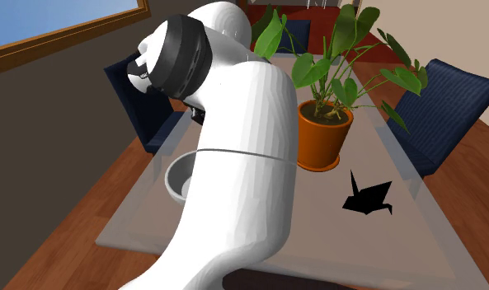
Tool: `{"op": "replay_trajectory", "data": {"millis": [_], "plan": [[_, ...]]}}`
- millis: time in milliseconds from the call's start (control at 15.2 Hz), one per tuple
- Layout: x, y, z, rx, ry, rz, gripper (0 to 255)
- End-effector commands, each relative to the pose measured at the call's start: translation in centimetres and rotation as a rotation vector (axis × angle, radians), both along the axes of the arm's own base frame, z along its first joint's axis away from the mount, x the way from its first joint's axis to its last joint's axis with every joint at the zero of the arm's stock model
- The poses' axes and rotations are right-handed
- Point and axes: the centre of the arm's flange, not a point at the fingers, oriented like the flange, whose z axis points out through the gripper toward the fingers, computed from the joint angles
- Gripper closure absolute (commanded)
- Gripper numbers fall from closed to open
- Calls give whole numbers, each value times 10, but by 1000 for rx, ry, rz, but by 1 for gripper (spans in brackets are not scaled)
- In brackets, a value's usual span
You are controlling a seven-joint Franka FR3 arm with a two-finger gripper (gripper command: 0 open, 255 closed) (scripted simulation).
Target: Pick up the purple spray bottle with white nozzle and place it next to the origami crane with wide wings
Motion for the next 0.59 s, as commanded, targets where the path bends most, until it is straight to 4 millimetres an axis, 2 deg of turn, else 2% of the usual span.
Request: {"op": "replay_trajectory", "data": {"millis": [0,198,528], "plan": [[0,0,0,0,0,0,255],[0,0,0,0,0,0,255],[0,0,26,0,0,0,255]]}}
